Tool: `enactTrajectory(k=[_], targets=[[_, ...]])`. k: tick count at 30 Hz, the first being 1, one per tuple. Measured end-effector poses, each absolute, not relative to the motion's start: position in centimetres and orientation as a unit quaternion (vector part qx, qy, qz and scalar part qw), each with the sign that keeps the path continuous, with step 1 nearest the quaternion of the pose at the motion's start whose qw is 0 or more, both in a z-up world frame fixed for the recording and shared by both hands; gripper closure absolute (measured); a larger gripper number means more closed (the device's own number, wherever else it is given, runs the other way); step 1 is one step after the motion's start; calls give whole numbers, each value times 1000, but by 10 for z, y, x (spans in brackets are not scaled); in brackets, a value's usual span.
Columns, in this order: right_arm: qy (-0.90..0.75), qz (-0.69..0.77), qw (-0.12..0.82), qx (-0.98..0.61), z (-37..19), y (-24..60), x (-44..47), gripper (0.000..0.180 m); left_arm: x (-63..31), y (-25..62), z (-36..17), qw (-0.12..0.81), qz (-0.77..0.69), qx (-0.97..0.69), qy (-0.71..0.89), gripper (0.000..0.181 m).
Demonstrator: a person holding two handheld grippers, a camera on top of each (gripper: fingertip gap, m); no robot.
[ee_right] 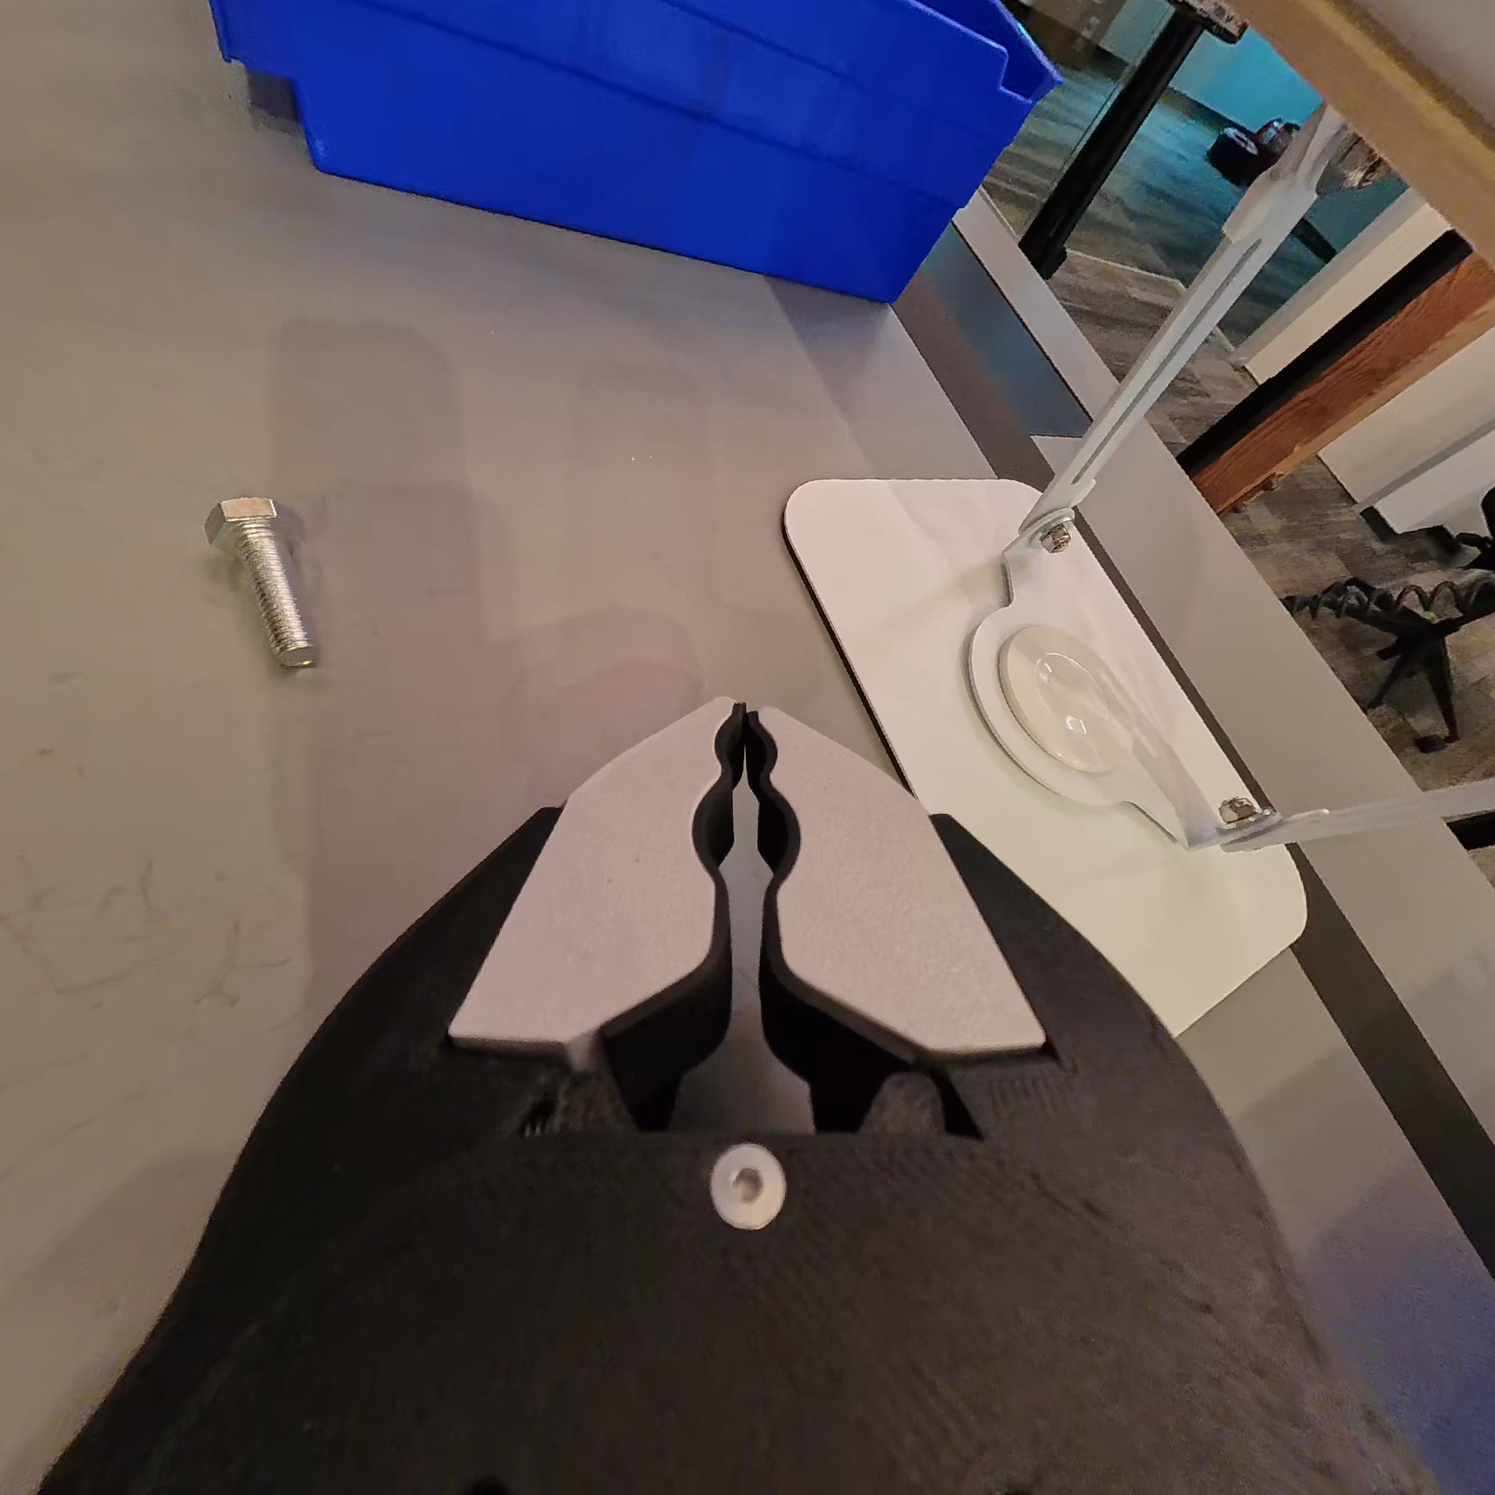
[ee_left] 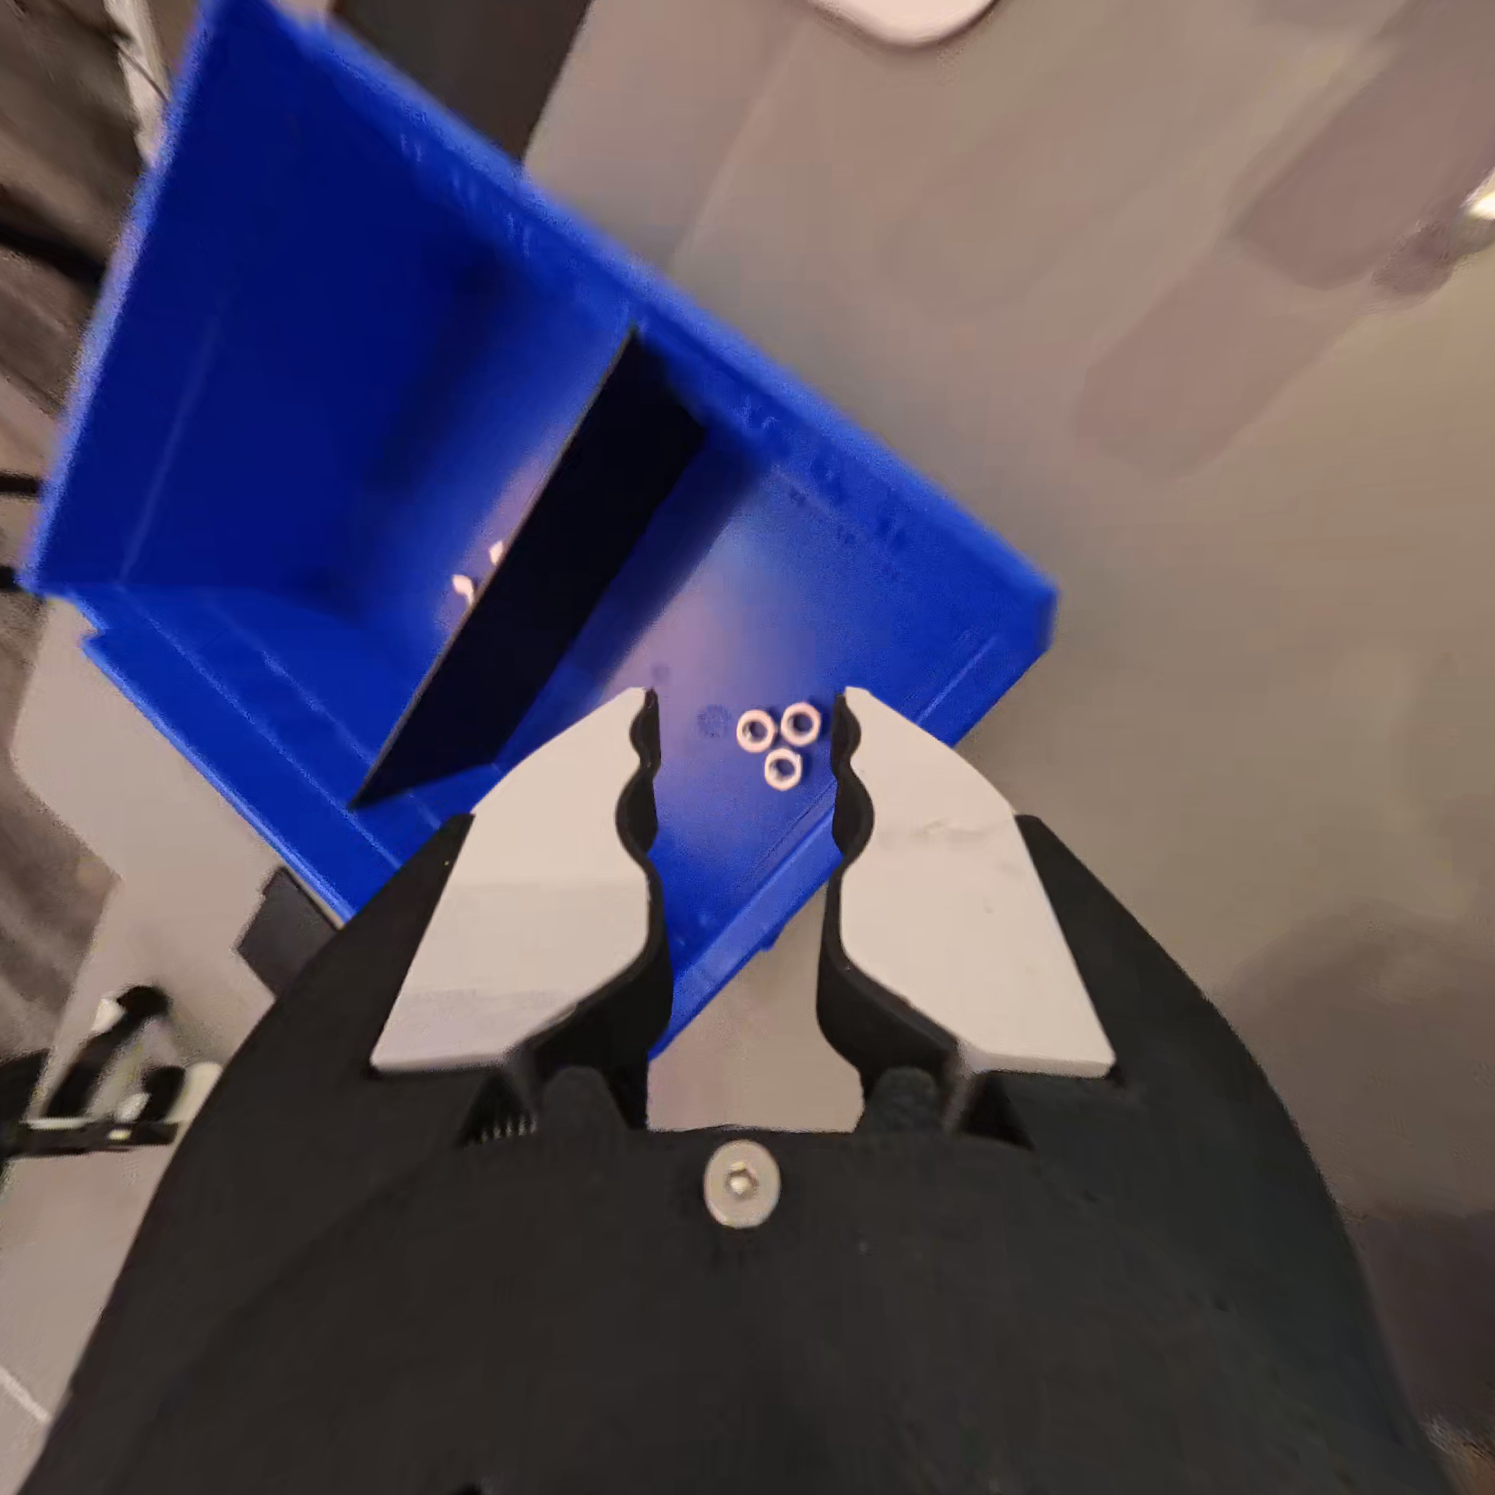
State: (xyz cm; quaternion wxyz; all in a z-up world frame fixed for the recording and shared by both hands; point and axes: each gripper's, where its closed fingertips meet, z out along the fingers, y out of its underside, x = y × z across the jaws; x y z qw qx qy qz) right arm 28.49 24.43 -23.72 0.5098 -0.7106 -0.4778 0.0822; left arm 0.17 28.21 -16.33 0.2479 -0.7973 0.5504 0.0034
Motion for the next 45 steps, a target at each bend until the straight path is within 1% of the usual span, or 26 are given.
enactTrajectory(k=[1, 3, 6, 8, 15, 19, 21, 22, 25, 28, 29, 33, 39, 41, 42, 43, 45], targets=[[-477, 82, 510, -711, -237, 244, 285, 180, -7, 286, -171, 229, -11, -807, 545, 142], [-477, 83, 510, -711, -237, 244, 285, 180, -18, 298, -186, 210, -10, -823, 528, 145], [-478, 83, 509, -711, -238, 244, 285, 180, -34, 304, -216, 148, 30, -836, 527, 149], [-480, 83, 508, -711, -238, 244, 284, 180, -30, 301, -234, 110, 1, -845, 524, 149], [-481, 83, 507, -711, -238, 244, 284, 180, -36, 310, -261, 69, 19, -854, 516, 149], [-482, 82, 505, -711, -239, 244, 284, 180, -34, 315, -267, 74, 7, -857, 511, 151], [-483, 81, 505, -711, -239, 243, 284, 180, -35, 322, -269, 84, 21, -857, 508, 156], [-483, 81, 505, -711, -239, 244, 284, 180, -39, 322, -272, 73, 30, -858, 508, 156], [-482, 82, 505, -711, -239, 244, 284, 180, -47, 331, -268, 89, 59, -860, 499, 158], [-483, 82, 505, -711, -239, 243, 284, 180, -31, 319, -256, 103, -22, -851, 515, 156], [-483, 82, 504, -711, -239, 243, 284, 180, -30, 314, -254, 94, -34, -846, 524, 156], [-484, 80, 503, -711, -240, 243, 284, 180, -43, 307, -266, 34, -9, -843, 537, 154], [-484, 80, 503, -711, -240, 243, 284, 180, -34, 310, -273, 44, -49, -849, 525, 155], [-485, 81, 503, -711, -240, 243, 284, 180, -33, 309, -276, 41, -55, -849, 524, 162], [-485, 80, 502, -711, -240, 243, 284, 180, -35, 312, -276, 45, -43, -849, 524, 163], [-486, 79, 502, -711, -240, 243, 284, 180, -38, 317, -275, 51, -24, -850, 524, 171], [-486, 78, 502, -711, -240, 243, 284, 180, -43, 328, -274, 68, 4, -855, 514, 175]])
